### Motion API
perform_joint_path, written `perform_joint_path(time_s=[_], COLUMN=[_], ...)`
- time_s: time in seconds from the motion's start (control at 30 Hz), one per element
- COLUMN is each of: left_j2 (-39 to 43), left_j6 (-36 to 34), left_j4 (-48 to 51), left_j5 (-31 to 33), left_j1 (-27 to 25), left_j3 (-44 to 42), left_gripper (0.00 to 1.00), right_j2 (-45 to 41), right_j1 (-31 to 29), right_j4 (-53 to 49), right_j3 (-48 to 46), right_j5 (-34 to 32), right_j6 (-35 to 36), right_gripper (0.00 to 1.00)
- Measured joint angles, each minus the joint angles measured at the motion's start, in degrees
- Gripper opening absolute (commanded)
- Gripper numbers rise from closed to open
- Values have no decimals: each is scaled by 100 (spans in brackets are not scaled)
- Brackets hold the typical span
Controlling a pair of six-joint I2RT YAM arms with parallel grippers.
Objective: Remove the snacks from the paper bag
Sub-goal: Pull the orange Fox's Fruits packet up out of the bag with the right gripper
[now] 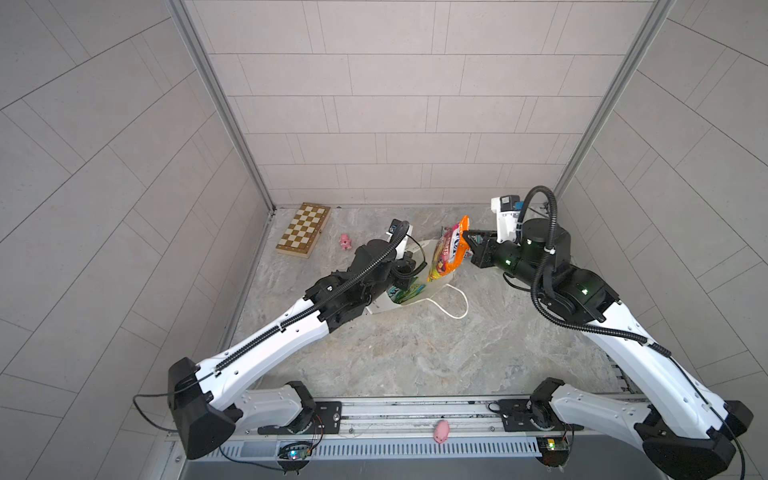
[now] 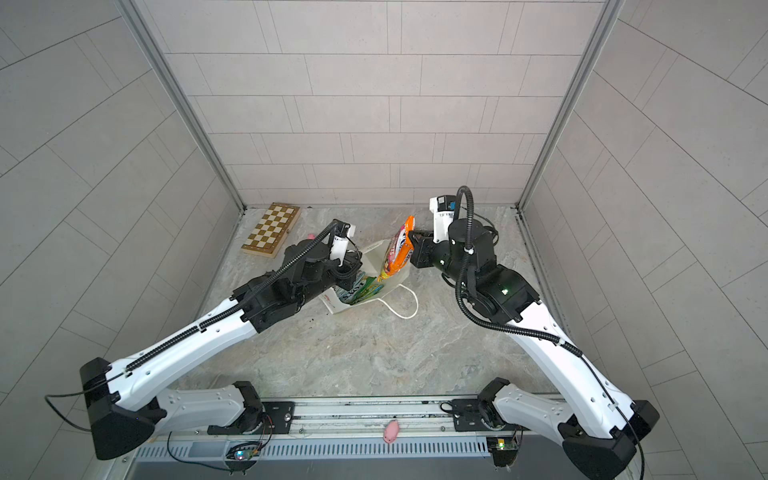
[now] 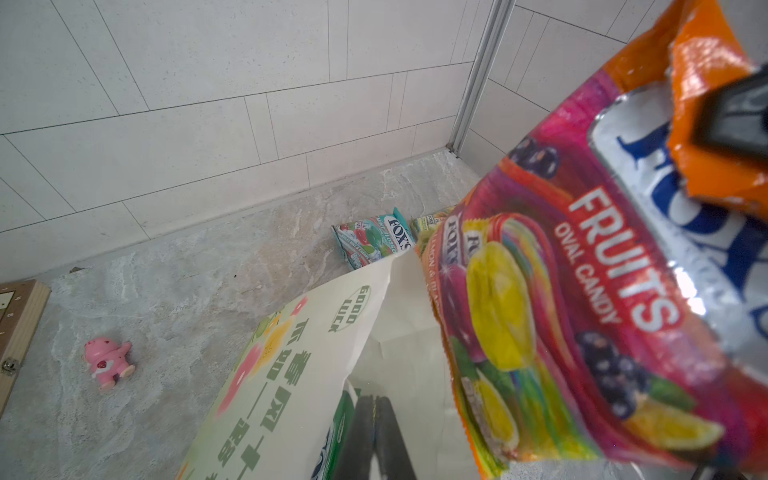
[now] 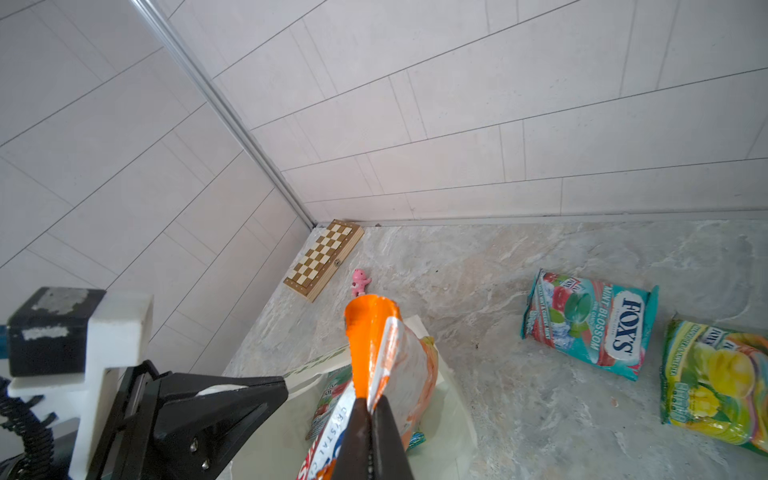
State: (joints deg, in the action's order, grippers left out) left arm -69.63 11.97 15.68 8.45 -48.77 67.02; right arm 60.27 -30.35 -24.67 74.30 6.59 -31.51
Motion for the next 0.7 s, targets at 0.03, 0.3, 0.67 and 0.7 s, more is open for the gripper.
perform_joint_path(time_s=[0.03,0.3,0.67,0.7], left_j2=[0,4,74,74], left_j6=[0,0,0,0], left_j4=[2,2,2,2], left_j5=[-2,0,22,33], left_j1=[0,0,0,0], left_j3=[0,0,0,0], left_gripper=[0,0,0,0], right_j2=[-42,-389,-363,-286], right_j1=[162,1257,2157,2188], right_j4=[-4,-26,31,61], right_j3=[0,-68,-1276,-1447], right_j5=[87,507,1073,1115], right_j6=[0,-59,-122,-136], right_gripper=[0,0,0,0])
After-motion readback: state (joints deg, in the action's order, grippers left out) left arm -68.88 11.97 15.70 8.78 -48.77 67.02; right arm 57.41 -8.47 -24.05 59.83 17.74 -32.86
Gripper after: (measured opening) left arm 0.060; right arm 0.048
